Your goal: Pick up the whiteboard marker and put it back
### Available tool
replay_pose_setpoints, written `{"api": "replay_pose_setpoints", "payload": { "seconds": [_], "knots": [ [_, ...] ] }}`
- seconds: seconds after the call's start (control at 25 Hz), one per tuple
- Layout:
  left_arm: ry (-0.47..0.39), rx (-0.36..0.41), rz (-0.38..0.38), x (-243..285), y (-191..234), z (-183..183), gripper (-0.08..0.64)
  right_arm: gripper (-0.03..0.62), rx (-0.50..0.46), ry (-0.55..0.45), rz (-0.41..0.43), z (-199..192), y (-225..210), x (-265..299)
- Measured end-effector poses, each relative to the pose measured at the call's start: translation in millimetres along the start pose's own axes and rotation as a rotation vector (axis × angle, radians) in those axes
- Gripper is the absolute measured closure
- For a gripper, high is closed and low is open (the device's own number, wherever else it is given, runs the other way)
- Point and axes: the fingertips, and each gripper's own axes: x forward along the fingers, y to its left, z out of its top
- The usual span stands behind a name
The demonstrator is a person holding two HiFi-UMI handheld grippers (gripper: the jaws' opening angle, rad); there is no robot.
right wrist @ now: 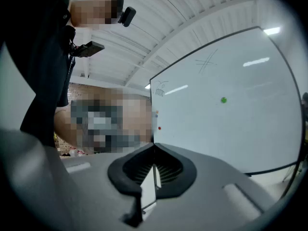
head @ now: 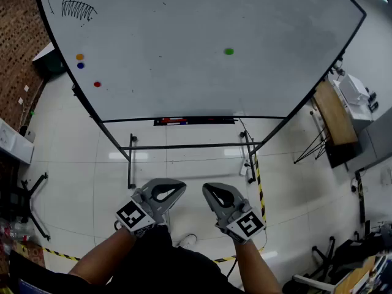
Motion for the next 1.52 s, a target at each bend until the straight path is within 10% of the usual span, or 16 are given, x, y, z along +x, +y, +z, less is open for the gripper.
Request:
{"api": "replay_pose_setpoints", "payload": {
  "seconds": [0.44, 0.84, 1.04, 1.52],
  "knots": [
    [-0.042, -0.005, -0.05, 63, 135, -9, 0.557, 0.591, 0.023, 0.057, -0.071, -14, -123, 97],
    [-0.007, -0.098, -0.078, 114, 186, -33, 0.557, 0.535, -0.214, 0.444, -0.247, -111, -293, 98],
    [0.024, -0.097, -0.004, 146, 197, -37, 0.557, 0.373, -0.434, 0.757, -0.148, -178, -377, 99],
    [0.035, -0.123, 0.165, 204, 214, -49, 0.557, 0.368, -0.83, 1.188, 0.186, -299, -491, 86]
  ]
}}
